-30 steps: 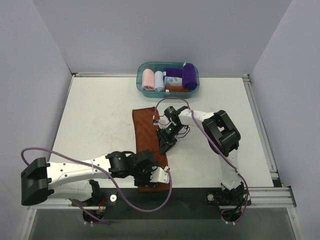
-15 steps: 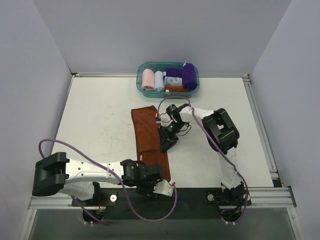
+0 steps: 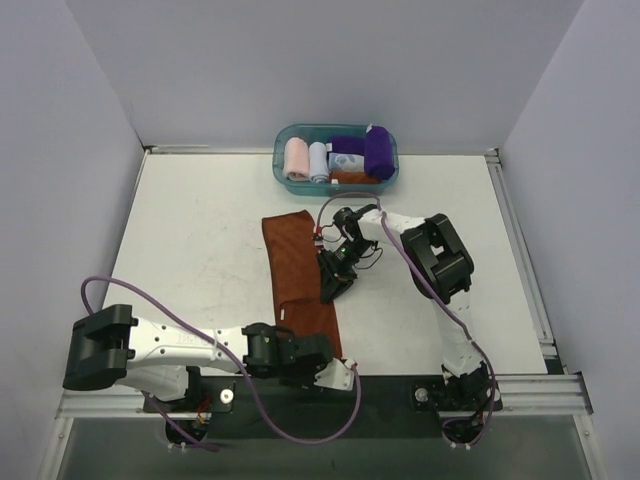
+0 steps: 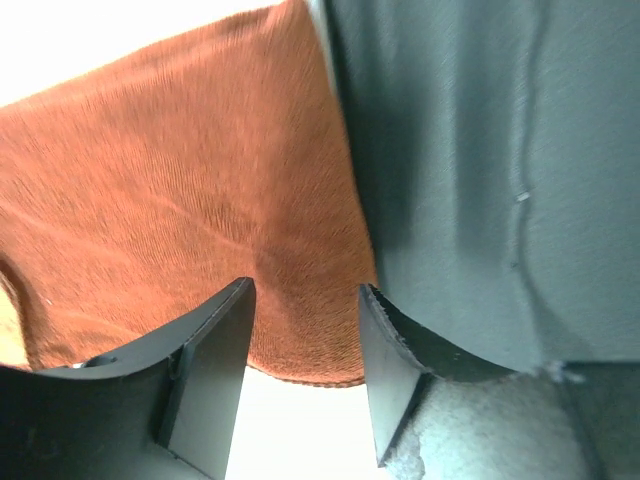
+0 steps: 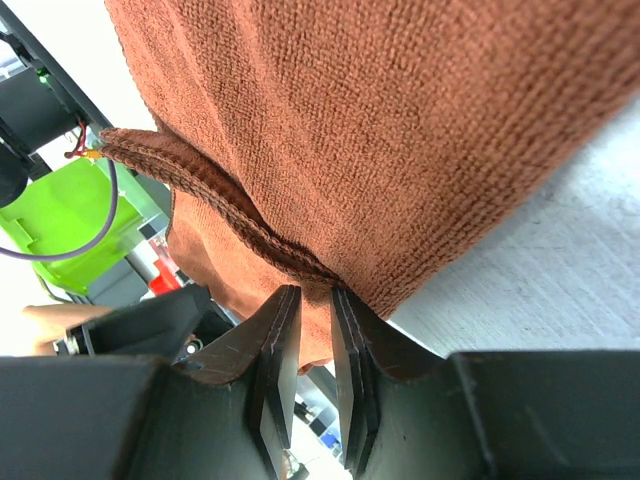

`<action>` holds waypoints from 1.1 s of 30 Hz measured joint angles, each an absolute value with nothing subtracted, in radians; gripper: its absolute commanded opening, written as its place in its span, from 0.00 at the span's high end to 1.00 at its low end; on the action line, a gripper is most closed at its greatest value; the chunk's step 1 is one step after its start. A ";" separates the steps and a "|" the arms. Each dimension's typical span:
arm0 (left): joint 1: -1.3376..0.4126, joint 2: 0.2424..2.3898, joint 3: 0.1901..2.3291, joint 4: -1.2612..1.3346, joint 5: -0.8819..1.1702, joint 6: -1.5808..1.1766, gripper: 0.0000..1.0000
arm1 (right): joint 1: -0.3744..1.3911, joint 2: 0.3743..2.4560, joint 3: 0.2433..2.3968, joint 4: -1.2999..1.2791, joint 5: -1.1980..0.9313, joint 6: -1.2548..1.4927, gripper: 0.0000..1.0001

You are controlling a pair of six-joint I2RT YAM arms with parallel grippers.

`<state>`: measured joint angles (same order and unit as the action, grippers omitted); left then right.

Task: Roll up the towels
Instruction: Fold the towel

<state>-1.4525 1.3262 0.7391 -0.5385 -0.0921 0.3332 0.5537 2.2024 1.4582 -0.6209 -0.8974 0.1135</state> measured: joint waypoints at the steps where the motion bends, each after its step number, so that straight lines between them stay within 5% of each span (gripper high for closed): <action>1: -1.459 1.326 0.746 -0.540 -0.091 0.332 0.46 | 0.553 2.202 1.458 -0.621 -0.898 0.113 0.78; 19: -1.471 1.478 0.787 -0.533 -0.055 0.319 0.57 | 0.522 2.203 1.465 -0.617 -0.899 0.115 0.77; 24: -1.464 1.494 0.788 -0.511 -0.075 0.331 1.00 | 0.522 2.203 1.464 -0.616 -0.900 0.112 0.77; 33: -1.451 1.459 0.792 -0.536 0.010 0.361 1.00 | 0.522 2.142 1.447 -0.606 -0.868 0.042 0.62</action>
